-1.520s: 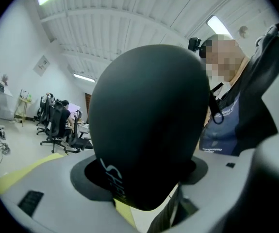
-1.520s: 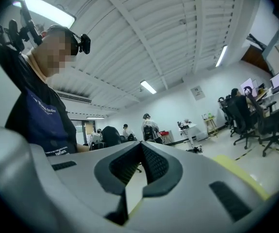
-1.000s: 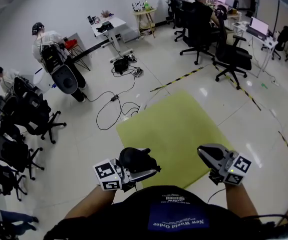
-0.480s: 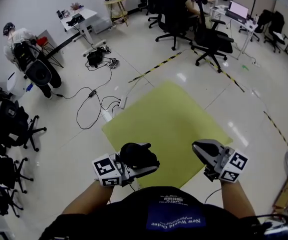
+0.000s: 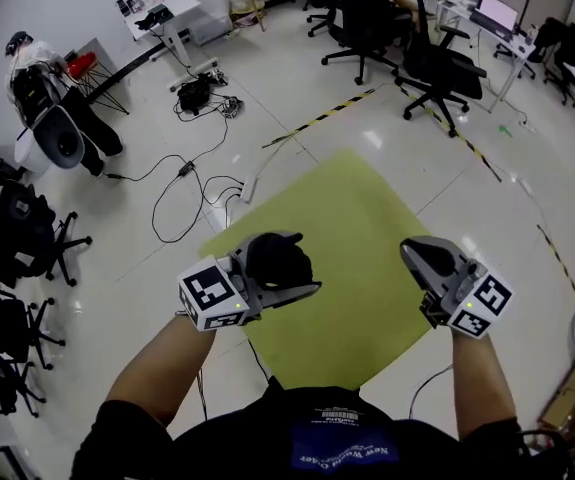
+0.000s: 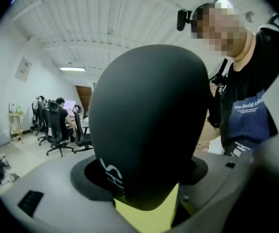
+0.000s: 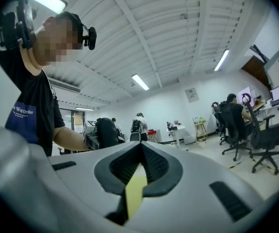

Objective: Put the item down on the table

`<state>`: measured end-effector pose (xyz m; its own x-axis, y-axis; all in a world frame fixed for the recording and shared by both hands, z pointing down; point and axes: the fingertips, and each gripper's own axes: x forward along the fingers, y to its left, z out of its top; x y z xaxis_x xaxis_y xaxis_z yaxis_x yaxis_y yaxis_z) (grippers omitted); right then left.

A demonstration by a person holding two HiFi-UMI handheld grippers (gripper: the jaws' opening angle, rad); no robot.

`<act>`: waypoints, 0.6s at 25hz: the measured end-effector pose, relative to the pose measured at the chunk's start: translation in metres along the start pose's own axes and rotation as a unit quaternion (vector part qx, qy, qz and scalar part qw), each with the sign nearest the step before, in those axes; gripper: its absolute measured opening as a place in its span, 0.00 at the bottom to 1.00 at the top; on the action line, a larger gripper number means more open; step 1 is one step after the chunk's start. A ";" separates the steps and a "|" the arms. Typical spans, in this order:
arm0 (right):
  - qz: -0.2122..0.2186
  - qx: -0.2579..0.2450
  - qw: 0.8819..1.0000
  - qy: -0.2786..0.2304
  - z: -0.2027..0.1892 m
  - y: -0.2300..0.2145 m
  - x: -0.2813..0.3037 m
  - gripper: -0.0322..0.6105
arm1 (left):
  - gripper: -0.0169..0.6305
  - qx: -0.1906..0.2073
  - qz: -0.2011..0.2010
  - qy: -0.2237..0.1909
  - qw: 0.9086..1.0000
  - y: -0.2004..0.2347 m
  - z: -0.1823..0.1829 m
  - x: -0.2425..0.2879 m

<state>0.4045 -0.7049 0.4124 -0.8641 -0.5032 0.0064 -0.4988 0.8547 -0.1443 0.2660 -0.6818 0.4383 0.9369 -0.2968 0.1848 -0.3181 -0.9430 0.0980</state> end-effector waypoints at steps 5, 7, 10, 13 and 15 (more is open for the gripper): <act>-0.014 -0.006 1.000 -0.003 -0.021 -0.067 0.033 0.03 | 0.55 0.057 0.019 0.064 0.996 0.088 -0.019 0.039; -0.017 0.001 1.000 0.001 -0.038 -0.089 0.045 0.03 | 0.55 0.086 0.019 0.107 0.990 0.120 -0.043 0.057; -0.020 0.015 1.000 0.015 -0.066 -0.113 0.056 0.03 | 0.55 0.106 0.017 0.182 0.977 0.163 -0.091 0.083; -0.022 0.030 0.999 0.026 -0.088 -0.129 0.063 0.03 | 0.55 0.121 0.015 0.263 0.957 0.201 -0.148 0.106; -0.024 0.037 0.999 0.029 -0.100 -0.140 0.067 0.03 | 0.55 0.140 0.016 0.314 0.939 0.226 -0.181 0.118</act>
<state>0.4094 -0.8453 0.5315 -0.8433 -0.5325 0.0727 -0.5347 0.8173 -0.2147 0.2790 -0.9024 0.6592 0.6300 -0.2610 0.7314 -0.2113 -0.9639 -0.1620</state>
